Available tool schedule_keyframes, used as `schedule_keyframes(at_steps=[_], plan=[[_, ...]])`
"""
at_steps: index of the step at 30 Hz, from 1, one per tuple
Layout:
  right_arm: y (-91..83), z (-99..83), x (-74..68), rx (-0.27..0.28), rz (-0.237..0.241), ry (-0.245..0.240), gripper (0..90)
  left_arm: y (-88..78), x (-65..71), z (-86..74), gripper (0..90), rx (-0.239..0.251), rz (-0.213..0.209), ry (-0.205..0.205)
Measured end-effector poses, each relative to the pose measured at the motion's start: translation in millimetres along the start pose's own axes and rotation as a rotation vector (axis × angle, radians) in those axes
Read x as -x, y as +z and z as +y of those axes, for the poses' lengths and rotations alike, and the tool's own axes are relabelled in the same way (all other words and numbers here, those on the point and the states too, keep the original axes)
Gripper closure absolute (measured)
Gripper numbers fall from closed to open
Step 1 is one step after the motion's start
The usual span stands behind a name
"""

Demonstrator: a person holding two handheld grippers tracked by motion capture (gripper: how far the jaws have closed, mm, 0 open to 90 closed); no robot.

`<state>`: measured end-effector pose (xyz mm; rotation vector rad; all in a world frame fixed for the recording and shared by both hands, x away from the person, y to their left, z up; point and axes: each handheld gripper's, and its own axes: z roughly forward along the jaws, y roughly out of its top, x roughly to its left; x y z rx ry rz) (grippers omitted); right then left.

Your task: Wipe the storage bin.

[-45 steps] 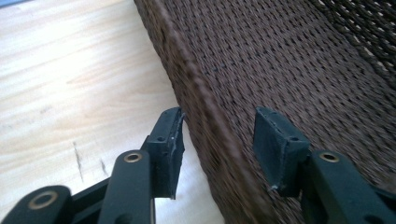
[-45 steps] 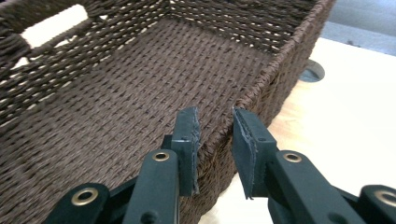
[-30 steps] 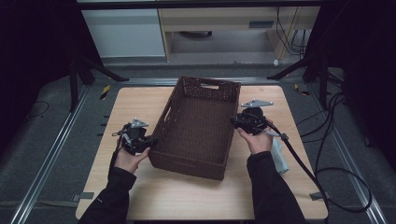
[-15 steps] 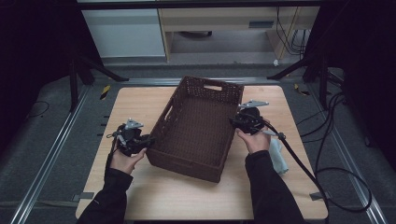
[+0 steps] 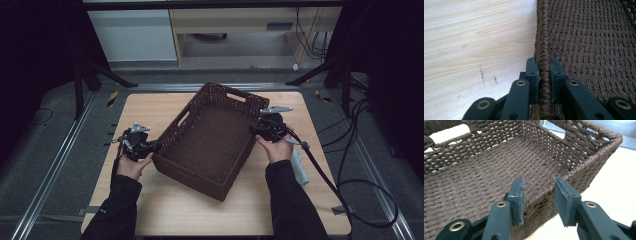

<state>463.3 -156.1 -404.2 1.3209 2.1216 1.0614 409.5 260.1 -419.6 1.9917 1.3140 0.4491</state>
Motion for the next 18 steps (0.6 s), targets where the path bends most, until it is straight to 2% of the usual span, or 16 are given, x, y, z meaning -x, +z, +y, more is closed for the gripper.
schedule_keyframes(at_steps=[3, 6, 9, 11, 15, 16, 18], plan=[[0.6, -1.0, -0.2, -0.002, -0.002, 0.006, 60.3, -1.9, 0.3, -0.3, 73.8, 0.000, 0.015, 0.004], [-1.7, -2.1, -2.1, -0.004, -0.004, 0.007, 62.2, -10.8, 0.3, -1.7, 69.4, 0.020, 0.003, 0.000], [-5.8, -4.1, -5.2, -0.012, -0.008, 0.002, 61.8, -17.8, -1.5, -2.3, 70.8, 0.029, 0.003, -0.009], [-10.6, -6.6, -8.2, -0.020, -0.004, 0.005, 61.4, -18.0, -4.7, -2.5, 75.2, 0.024, 0.006, -0.017], [-18.9, -8.9, -9.3, -0.031, 0.029, -0.002, 60.4, -14.9, -9.0, 0.1, 77.6, 0.016, 0.001, -0.024], [-20.2, -8.8, -8.3, -0.018, 0.031, 0.001, 60.2, -14.1, -10.1, 1.1, 77.8, 0.013, 0.001, -0.021], [-21.8, -7.9, -3.6, 0.018, 0.000, 0.006, 58.1, -11.3, -12.4, 3.0, 77.5, 0.016, 0.005, -0.022]])
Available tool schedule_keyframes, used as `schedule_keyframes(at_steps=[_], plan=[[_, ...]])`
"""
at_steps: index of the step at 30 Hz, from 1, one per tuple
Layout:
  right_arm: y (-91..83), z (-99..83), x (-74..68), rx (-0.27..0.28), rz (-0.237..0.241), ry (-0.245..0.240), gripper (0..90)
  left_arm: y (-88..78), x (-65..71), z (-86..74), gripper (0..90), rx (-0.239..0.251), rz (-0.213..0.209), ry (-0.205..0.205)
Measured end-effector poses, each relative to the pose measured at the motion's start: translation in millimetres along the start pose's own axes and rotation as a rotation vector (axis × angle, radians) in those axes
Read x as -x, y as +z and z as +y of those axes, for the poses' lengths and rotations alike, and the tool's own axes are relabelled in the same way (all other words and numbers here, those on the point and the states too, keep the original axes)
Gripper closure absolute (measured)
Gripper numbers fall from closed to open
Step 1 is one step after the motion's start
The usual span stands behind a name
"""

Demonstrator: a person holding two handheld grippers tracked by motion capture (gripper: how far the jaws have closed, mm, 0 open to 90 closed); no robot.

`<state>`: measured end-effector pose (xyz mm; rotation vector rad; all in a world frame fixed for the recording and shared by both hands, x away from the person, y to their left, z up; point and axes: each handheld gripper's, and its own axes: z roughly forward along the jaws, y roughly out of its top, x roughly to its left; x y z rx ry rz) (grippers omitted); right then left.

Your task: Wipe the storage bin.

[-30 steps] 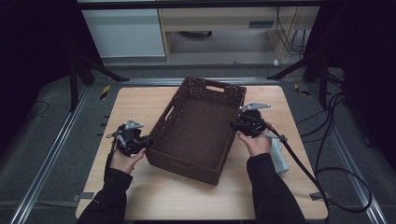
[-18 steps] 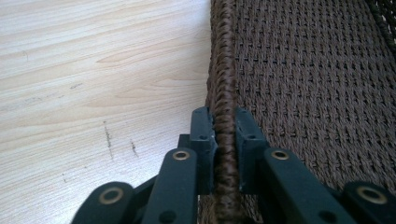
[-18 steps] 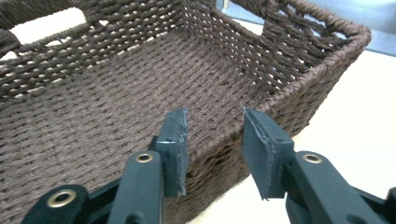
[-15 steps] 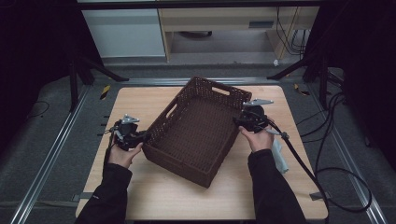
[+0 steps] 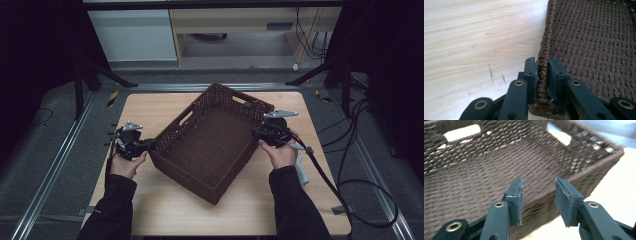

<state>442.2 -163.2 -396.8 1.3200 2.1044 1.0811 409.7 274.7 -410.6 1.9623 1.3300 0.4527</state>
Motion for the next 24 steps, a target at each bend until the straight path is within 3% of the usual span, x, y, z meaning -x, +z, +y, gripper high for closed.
schedule_keyframes(at_steps=[4, 6, 13, 17, 20, 24], plan=[[4.7, 2.1, 10.7, -0.005, -0.036, 0.027, 56.1, 5.5, -6.2, 5.0, 75.9, 0.002, 0.004, -0.010], [8.6, 0.3, 12.3, -0.012, -0.031, 0.033, 55.1, 8.3, -9.1, 7.1, 75.2, 0.003, 0.001, -0.013], [7.0, -3.4, 8.1, -0.013, -0.040, 0.029, 55.7, 10.4, -7.6, 13.9, 68.9, -0.005, 0.046, -0.012], [-0.2, -6.9, 5.0, -0.024, -0.018, 0.029, 55.4, 0.9, -5.4, 11.0, 60.5, 0.012, 0.045, -0.023], [-6.3, -11.4, 2.6, -0.019, 0.000, 0.026, 55.1, 2.5, -7.7, 8.7, 64.6, 0.002, 0.063, -0.033], [-11.4, -11.6, 6.8, -0.012, 0.038, 0.034, 54.7, 11.8, -13.0, 11.9, 68.7, -0.013, 0.053, -0.054]])
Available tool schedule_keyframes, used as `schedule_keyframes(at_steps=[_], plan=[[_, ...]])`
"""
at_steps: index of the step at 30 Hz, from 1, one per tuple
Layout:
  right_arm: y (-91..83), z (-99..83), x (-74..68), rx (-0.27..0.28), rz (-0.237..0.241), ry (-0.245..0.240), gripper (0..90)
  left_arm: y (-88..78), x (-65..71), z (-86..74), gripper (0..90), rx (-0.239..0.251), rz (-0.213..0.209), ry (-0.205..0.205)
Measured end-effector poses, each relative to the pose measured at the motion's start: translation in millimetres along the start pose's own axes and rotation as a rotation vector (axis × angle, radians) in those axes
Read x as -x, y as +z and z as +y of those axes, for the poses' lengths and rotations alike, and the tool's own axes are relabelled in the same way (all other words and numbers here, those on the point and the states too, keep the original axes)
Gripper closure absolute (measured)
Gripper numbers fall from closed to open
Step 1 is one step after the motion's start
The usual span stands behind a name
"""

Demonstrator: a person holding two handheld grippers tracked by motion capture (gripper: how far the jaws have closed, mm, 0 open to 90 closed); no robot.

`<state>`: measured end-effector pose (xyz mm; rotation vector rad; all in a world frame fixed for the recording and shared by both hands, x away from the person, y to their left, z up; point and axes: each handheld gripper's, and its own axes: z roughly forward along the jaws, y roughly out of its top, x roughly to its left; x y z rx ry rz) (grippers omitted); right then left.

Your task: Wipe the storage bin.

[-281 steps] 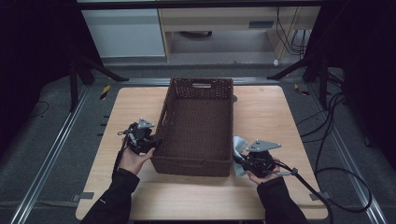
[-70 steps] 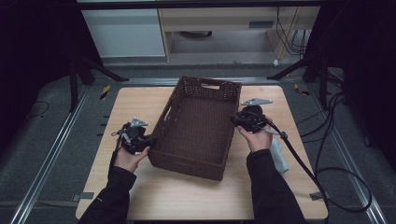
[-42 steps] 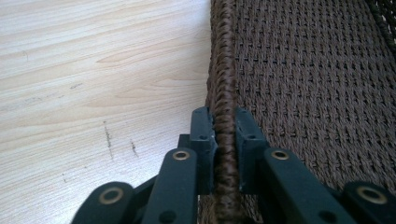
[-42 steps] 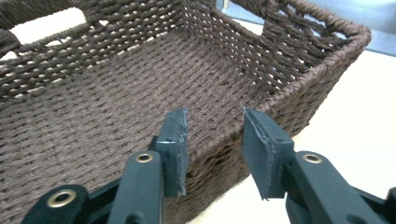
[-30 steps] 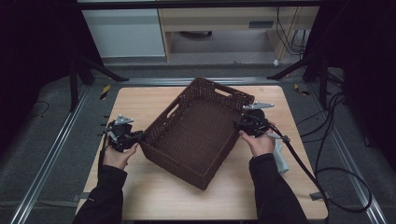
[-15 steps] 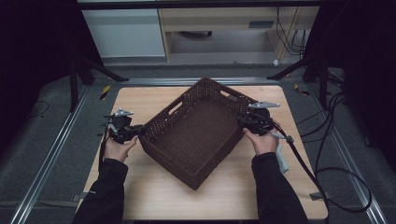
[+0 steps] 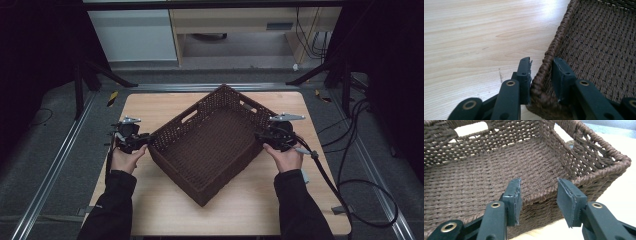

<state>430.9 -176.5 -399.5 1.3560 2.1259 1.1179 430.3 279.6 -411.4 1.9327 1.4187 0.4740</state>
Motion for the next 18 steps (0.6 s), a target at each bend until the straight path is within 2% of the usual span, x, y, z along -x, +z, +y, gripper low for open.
schedule_keyframes(at_steps=[1, 2, 6, 11, 13, 18], plan=[[-0.9, 0.3, 0.6, 0.006, -0.008, 0.000, 54.8, 2.2, -0.1, 1.6, 69.7, -0.003, 0.009, 0.014], [-1.8, 1.0, 2.0, 0.014, -0.035, -0.006, 54.1, 3.4, -0.7, 2.8, 69.8, -0.002, 0.012, 0.017], [0.0, 2.7, 10.7, 0.015, -0.075, 0.010, 51.2, 10.6, -7.5, 11.0, 69.1, -0.009, 0.011, 0.012], [2.9, -1.2, 12.8, 0.027, -0.068, 0.011, 52.4, 13.7, -9.4, 16.5, 65.4, -0.009, 0.028, -0.001], [1.4, -2.5, 13.0, 0.024, -0.059, 0.021, 52.7, 10.0, -8.9, 15.7, 59.3, -0.001, 0.043, -0.006], [-4.3, -5.1, 8.2, 0.009, -0.059, 0.023, 52.5, -14.8, -3.1, 15.0, 48.7, 0.064, 0.036, -0.005]])
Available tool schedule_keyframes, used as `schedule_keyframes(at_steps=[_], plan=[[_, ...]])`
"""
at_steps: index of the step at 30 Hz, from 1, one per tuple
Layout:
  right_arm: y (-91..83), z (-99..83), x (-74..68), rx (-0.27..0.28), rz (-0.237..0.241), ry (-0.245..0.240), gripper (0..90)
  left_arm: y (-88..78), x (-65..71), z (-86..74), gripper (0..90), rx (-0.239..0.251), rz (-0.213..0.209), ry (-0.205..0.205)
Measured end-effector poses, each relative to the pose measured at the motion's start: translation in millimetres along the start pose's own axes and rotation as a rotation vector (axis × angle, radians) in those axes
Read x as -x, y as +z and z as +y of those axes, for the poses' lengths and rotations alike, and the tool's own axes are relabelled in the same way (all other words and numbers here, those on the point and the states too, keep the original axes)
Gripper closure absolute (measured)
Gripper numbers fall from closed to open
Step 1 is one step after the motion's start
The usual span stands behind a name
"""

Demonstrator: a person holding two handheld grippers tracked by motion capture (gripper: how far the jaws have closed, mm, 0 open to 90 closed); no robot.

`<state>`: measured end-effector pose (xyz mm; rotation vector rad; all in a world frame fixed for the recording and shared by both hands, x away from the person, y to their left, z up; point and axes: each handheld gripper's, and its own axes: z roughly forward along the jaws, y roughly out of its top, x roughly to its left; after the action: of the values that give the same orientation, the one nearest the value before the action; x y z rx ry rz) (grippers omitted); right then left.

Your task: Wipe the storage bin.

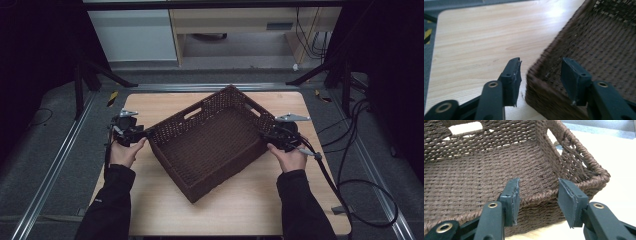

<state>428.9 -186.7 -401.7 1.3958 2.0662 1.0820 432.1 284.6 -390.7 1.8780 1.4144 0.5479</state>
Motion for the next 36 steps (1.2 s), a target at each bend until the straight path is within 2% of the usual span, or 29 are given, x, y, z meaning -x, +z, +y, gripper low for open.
schedule_keyframes(at_steps=[5, 10, 13, 15, 17, 20, 25, 29, 34, 36], plan=[[-5.6, -3.6, -4.6, 0.002, 0.004, -0.011, 51.9, -15.3, 15.6, -5.2, 46.3, 0.014, -0.012, 0.011], [-7.3, -3.5, -3.1, 0.010, 0.020, -0.025, 51.2, -6.1, 26.1, -10.8, 46.8, -0.024, 0.006, 0.024], [-10.6, -2.2, -1.3, 0.040, 0.010, -0.049, 50.6, -1.5, 25.9, -11.9, 51.9, -0.024, 0.038, 0.030], [-14.7, 0.3, 2.8, 0.076, -0.008, -0.056, 50.7, 0.6, 21.3, -10.9, 57.2, -0.034, 0.038, 0.020], [-17.1, 3.8, 9.5, 0.092, -0.024, -0.044, 50.1, 3.2, 14.7, -9.6, 56.3, -0.034, 0.015, -0.007], [-15.8, 7.7, 19.5, 0.096, -0.053, -0.041, 49.7, 8.1, 11.9, -6.5, 56.8, -0.031, 0.030, -0.002], [-6.5, 12.4, 32.9, 0.075, -0.070, -0.039, 53.4, 18.8, 6.6, 2.5, 59.0, -0.034, 0.059, 0.017], [4.7, 12.1, 36.8, 0.030, -0.056, -0.054, 60.1, 22.0, 0.9, 2.6, 59.3, -0.017, 0.037, -0.014], [12.9, 8.4, 36.6, -0.025, -0.048, -0.080, 76.8, 13.8, 3.5, 1.1, 52.2, -0.019, 0.011, -0.017], [14.0, 6.2, 35.9, -0.046, -0.038, -0.083, 80.9, 6.4, 8.7, -1.5, 50.2, -0.016, 0.007, 0.007]])
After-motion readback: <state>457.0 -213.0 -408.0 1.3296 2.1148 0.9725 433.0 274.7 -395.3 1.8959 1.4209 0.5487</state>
